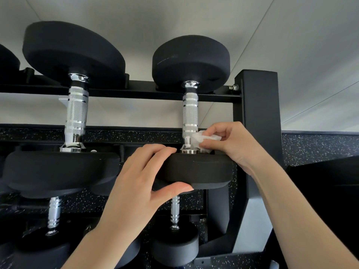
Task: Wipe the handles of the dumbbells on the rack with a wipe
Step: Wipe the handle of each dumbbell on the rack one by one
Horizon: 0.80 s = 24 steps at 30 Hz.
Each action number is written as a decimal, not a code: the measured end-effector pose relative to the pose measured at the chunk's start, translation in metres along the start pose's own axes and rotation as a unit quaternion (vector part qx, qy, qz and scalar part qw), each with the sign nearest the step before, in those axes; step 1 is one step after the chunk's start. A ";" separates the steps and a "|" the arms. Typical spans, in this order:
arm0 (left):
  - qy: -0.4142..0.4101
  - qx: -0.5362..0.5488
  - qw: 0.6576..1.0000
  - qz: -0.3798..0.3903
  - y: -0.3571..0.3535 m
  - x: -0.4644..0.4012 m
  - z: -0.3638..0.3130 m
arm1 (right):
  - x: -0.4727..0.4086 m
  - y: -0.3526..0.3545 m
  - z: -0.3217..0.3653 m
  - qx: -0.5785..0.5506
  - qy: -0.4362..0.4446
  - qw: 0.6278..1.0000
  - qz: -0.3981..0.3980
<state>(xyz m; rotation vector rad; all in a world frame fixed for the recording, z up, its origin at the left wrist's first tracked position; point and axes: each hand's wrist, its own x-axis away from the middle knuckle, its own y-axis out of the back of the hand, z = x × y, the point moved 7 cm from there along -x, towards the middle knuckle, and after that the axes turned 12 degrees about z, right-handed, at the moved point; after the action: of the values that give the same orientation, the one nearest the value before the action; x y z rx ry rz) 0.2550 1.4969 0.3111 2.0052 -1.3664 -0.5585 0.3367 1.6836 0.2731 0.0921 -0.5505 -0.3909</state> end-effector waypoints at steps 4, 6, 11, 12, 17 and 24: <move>0.000 0.006 1.000 0.000 -0.001 0.000 0.000 | -0.008 0.007 0.005 -0.042 0.021 0.997 -0.057; -0.003 0.001 1.000 0.000 -0.001 0.000 0.000 | -0.016 0.011 0.012 -0.059 0.043 0.994 -0.082; -0.008 -0.002 1.000 0.005 0.000 -0.001 0.001 | -0.038 0.019 0.031 -0.109 0.090 0.981 -0.136; -0.009 -0.004 1.000 0.005 0.000 -0.002 0.001 | -0.042 0.020 0.034 -0.123 0.098 0.977 -0.144; -0.012 -0.005 1.000 0.011 0.000 -0.002 0.000 | -0.051 0.017 0.035 -0.228 0.109 0.955 -0.155; -0.011 -0.008 1.000 0.014 0.000 -0.002 0.001 | -0.049 0.012 0.037 -0.301 0.122 0.942 -0.081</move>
<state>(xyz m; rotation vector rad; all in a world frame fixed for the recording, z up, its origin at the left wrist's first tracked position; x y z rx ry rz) 0.2533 1.4985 0.3098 1.9693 -1.3954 -0.5783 0.2835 1.7145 0.2825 -0.4033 -0.1613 -0.6831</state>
